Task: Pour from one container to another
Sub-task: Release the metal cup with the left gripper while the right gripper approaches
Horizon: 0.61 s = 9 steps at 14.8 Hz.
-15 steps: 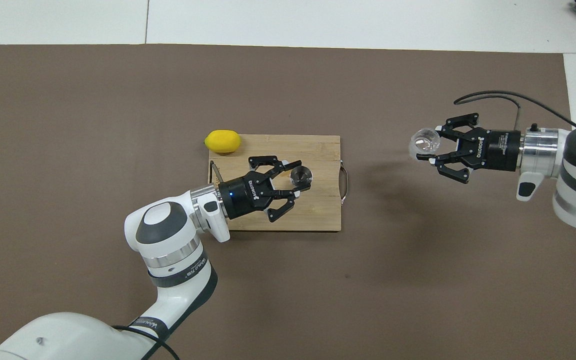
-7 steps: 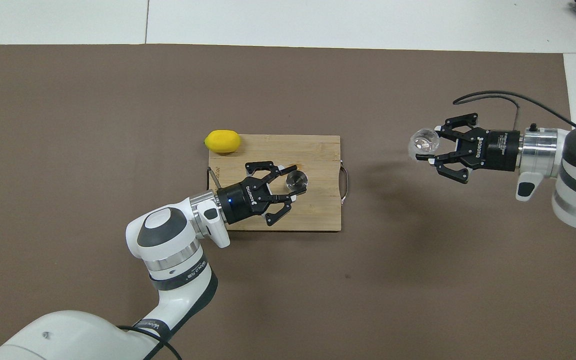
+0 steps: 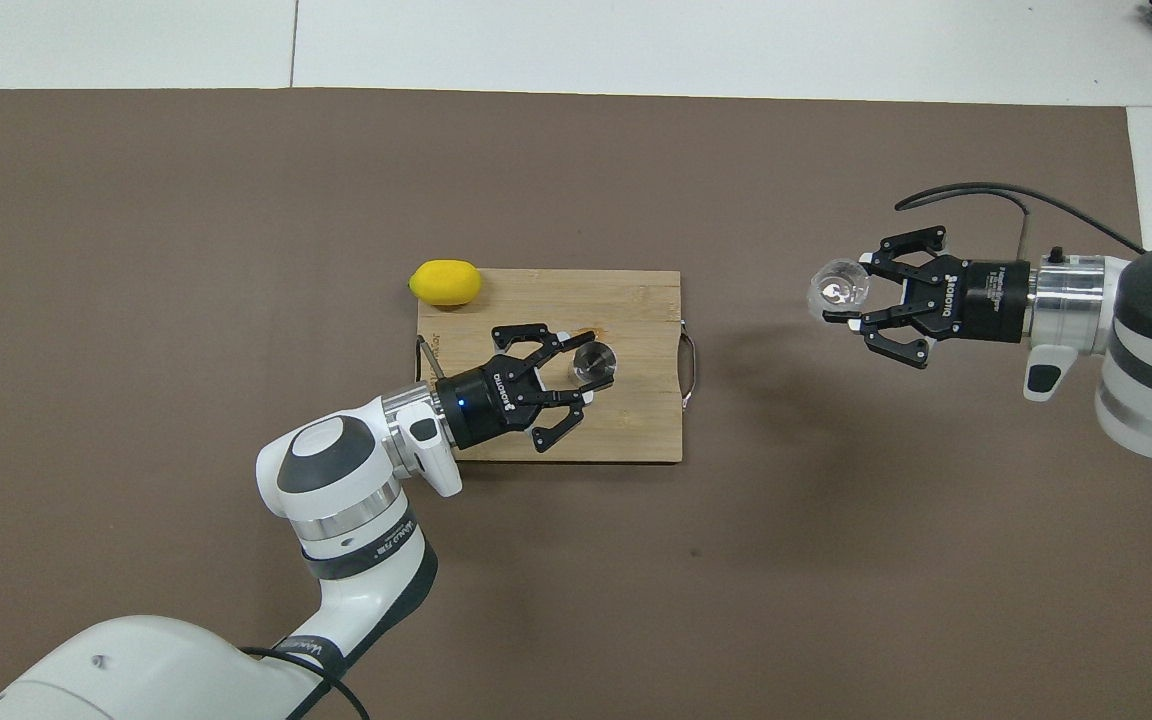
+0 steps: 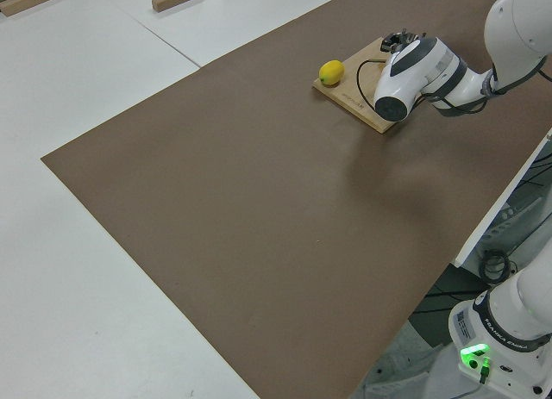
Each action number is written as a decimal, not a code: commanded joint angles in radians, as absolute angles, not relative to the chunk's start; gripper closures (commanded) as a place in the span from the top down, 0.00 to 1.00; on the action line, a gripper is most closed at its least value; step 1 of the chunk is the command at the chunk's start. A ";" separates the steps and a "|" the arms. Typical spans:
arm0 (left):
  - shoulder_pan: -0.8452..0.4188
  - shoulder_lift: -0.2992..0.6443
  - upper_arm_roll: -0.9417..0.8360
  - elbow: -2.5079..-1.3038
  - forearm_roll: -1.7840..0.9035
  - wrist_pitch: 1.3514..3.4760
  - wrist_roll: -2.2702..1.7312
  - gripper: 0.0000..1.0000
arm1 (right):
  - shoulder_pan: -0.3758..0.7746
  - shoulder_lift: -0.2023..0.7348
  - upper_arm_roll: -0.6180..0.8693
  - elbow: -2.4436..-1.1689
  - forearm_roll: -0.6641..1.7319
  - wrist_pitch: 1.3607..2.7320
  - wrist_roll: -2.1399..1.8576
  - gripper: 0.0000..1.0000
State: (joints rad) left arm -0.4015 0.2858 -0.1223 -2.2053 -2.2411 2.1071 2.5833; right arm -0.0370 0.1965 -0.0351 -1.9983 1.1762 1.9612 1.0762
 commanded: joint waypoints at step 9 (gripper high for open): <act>-0.382 0.302 -0.104 -2.214 -2.250 2.079 2.625 0.81 | 0.026 0.155 -0.032 -2.039 1.160 1.922 1.057 0.00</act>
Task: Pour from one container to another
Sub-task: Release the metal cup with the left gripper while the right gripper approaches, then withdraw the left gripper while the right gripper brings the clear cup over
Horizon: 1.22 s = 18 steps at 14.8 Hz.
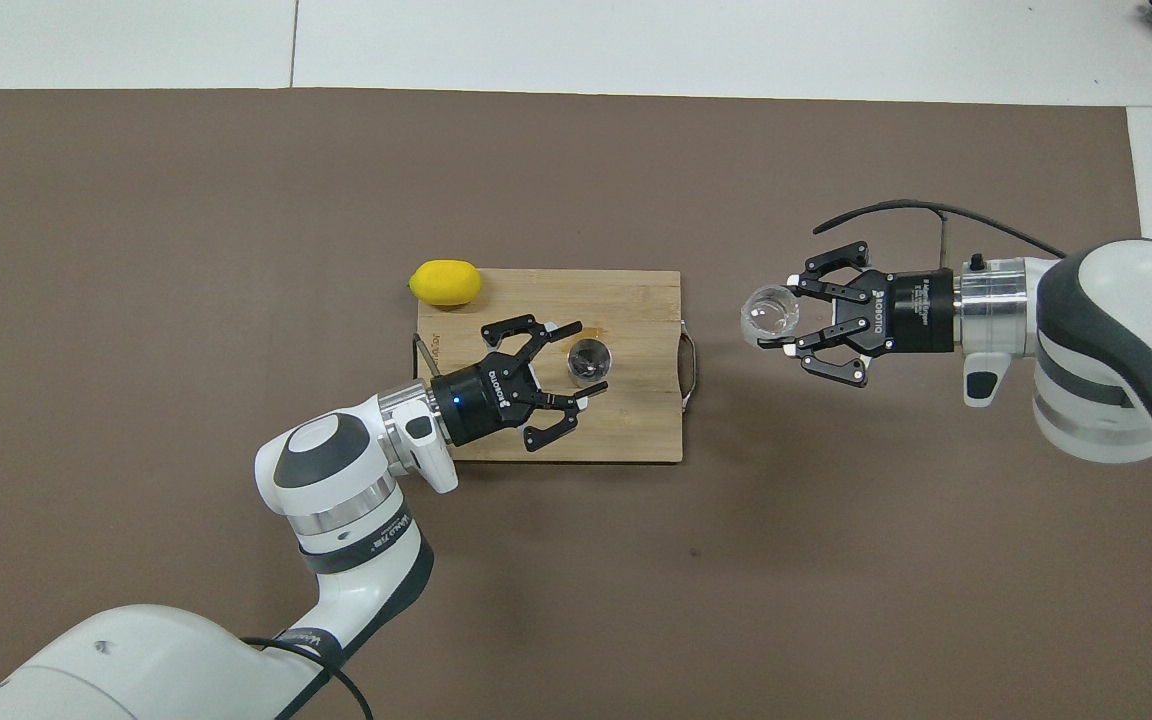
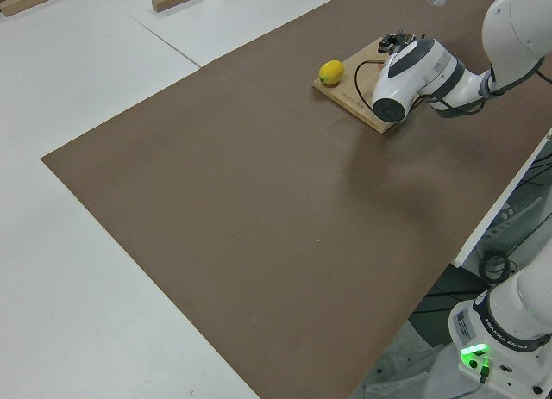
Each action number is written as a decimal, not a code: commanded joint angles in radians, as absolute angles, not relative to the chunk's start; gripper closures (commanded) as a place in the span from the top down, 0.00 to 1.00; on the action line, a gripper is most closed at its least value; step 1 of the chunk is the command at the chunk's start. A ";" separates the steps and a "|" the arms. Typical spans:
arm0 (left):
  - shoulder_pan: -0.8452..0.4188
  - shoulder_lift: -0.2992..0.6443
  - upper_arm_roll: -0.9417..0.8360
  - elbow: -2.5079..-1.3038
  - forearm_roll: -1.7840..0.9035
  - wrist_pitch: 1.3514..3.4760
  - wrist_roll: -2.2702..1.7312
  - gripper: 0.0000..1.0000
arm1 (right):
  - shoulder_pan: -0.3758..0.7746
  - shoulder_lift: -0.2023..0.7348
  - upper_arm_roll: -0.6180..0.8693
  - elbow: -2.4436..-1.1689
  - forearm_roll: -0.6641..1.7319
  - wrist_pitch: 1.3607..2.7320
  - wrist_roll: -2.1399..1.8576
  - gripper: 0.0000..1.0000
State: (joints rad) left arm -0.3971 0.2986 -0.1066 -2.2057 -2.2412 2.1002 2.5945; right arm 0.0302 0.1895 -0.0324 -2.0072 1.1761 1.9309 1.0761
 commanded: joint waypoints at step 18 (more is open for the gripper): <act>-0.019 0.215 -0.104 -2.348 -1.860 1.849 2.614 0.99 | 0.190 0.127 -0.037 -2.031 1.055 1.931 1.140 0.00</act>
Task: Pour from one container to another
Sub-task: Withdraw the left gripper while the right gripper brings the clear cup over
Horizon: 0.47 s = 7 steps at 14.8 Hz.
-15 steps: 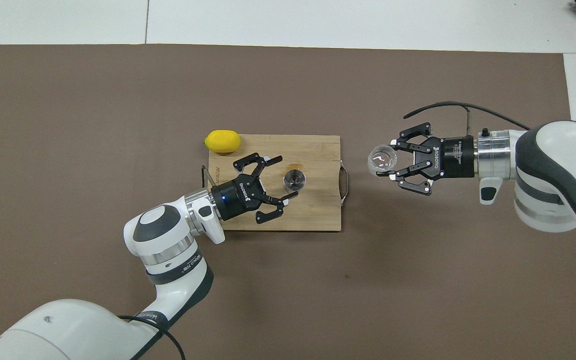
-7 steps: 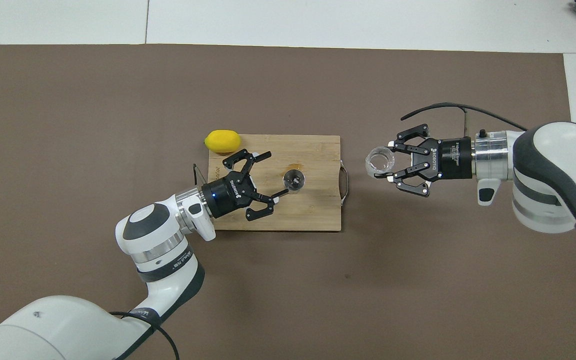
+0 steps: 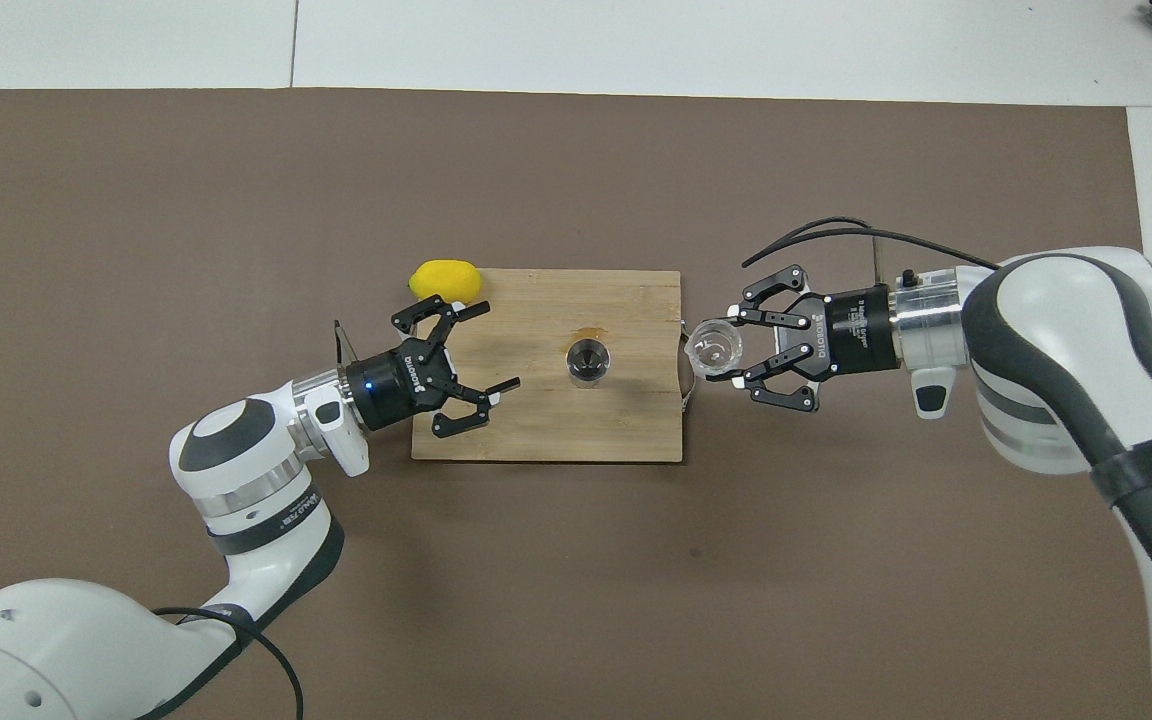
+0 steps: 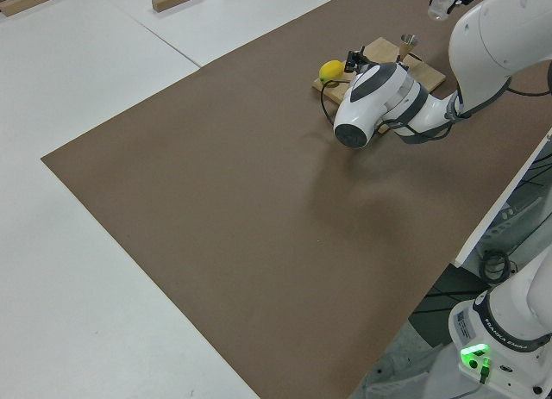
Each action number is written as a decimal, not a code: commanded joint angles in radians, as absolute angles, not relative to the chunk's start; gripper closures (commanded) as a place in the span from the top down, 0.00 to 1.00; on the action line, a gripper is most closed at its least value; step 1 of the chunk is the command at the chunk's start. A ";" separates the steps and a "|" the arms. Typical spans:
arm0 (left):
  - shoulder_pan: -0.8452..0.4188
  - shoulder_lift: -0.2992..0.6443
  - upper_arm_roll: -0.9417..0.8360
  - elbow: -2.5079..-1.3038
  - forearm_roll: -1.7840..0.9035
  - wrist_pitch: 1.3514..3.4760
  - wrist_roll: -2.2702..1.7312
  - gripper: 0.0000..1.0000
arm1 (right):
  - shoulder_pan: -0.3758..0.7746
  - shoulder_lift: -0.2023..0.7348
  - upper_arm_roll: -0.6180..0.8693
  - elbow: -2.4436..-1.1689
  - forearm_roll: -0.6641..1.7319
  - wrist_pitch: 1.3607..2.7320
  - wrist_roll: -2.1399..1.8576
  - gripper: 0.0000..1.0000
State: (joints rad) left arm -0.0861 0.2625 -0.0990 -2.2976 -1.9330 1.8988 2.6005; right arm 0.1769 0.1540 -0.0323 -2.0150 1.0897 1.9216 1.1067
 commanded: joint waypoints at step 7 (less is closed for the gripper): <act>0.224 0.201 -0.101 -2.350 -1.495 1.666 2.583 0.99 | 0.256 0.132 -0.037 -2.023 0.979 1.991 1.201 0.00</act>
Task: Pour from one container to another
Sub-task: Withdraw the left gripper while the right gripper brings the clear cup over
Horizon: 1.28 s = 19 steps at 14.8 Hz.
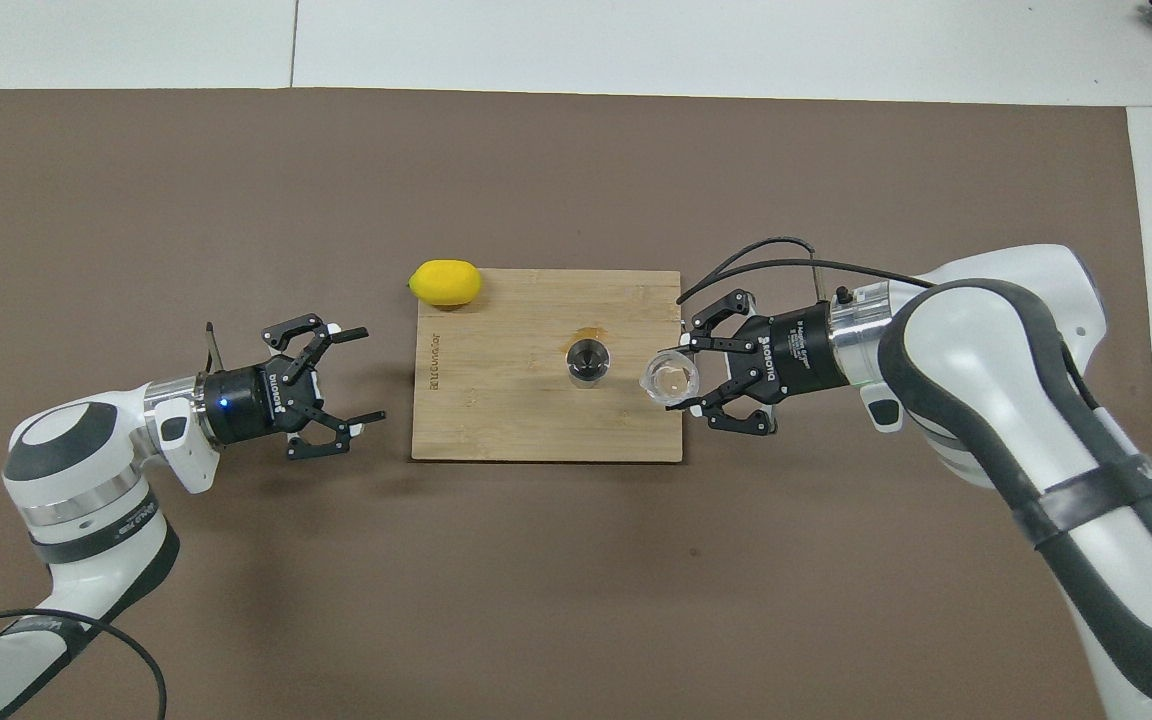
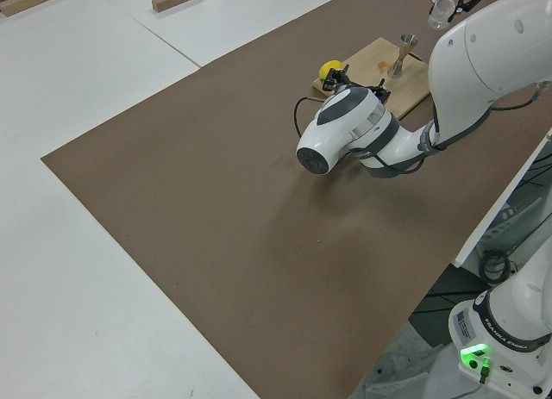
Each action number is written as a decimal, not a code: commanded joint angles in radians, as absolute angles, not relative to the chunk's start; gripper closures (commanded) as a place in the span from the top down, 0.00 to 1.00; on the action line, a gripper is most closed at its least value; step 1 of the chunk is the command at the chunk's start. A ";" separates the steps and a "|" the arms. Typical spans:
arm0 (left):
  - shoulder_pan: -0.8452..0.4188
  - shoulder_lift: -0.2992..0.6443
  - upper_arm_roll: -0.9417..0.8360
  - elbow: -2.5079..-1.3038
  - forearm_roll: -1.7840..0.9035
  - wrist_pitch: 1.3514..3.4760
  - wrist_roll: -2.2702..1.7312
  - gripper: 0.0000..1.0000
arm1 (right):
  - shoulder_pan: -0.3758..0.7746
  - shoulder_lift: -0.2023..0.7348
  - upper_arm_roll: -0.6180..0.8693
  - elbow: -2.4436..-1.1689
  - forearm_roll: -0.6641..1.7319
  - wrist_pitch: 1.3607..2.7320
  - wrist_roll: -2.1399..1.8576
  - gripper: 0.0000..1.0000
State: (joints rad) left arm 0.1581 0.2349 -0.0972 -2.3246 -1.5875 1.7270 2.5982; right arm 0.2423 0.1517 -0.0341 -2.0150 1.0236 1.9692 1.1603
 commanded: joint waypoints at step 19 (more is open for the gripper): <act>0.469 0.242 -0.092 -1.994 -0.717 1.388 2.390 0.99 | 0.356 0.196 -0.038 -1.914 0.867 2.140 1.423 0.00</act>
